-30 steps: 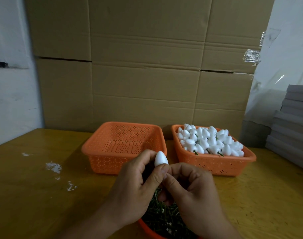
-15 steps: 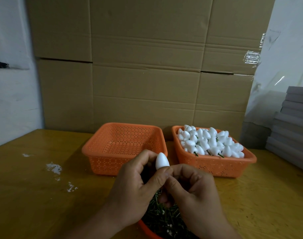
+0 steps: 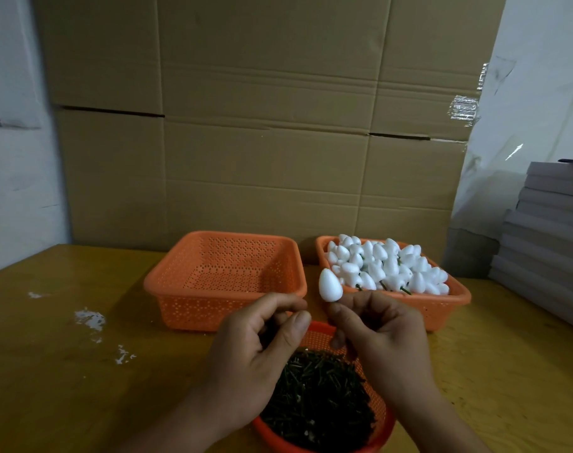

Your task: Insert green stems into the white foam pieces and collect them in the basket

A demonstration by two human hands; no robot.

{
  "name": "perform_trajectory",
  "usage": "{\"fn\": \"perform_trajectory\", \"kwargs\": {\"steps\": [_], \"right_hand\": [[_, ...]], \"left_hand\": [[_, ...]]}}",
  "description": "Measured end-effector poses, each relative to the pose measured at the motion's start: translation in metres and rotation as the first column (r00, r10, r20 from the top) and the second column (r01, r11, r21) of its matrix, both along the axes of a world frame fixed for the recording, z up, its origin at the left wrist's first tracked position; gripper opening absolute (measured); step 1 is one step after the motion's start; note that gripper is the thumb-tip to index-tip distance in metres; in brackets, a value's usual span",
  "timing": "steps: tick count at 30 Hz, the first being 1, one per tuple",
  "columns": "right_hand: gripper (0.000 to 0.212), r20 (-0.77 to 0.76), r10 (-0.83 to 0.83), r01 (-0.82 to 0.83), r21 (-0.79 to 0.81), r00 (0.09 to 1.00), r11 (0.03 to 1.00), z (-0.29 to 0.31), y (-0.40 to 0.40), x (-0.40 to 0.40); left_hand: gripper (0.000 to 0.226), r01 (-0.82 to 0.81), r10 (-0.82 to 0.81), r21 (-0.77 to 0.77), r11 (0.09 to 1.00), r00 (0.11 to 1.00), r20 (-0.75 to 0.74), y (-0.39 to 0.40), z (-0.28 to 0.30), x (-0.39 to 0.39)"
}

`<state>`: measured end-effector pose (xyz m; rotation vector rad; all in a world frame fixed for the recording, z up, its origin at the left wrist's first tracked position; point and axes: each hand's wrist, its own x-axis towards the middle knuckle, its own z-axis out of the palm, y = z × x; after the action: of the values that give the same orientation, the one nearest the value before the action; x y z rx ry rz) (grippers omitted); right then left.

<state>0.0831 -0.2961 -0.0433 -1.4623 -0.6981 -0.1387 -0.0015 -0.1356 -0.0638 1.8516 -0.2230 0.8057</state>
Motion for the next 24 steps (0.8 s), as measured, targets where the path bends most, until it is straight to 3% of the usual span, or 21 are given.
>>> {"fn": "perform_trajectory", "kwargs": {"steps": [6,13,16,20,24], "right_hand": [[0.015,0.041,-0.269,0.269,-0.005,0.962,0.963,-0.002,-0.018,0.031],[0.027,0.103,-0.528,0.532,-0.014,0.843,0.847,-0.014,-0.044,0.078],[0.030,0.107,-0.586,0.590,-0.009,0.803,0.807,-0.019,-0.048,0.094],[0.015,0.139,-0.632,0.641,-0.029,0.762,0.767,-0.028,-0.049,0.109],[0.015,0.259,-0.666,0.701,-0.065,0.699,0.710,-0.036,-0.048,0.116]], "left_hand": [[0.028,0.002,-0.002,0.010,1.000,1.000,-0.020,-0.001,0.001,-0.002],[0.029,0.014,-0.013,0.018,1.000,0.999,-0.041,-0.004,0.001,-0.003],[0.027,0.011,-0.009,0.041,0.999,0.999,-0.036,-0.005,0.002,-0.004],[0.027,-0.001,0.003,0.058,0.998,0.999,-0.032,-0.006,0.002,-0.005],[0.027,-0.010,0.012,0.069,0.998,0.999,-0.033,-0.005,0.001,-0.004]]}}
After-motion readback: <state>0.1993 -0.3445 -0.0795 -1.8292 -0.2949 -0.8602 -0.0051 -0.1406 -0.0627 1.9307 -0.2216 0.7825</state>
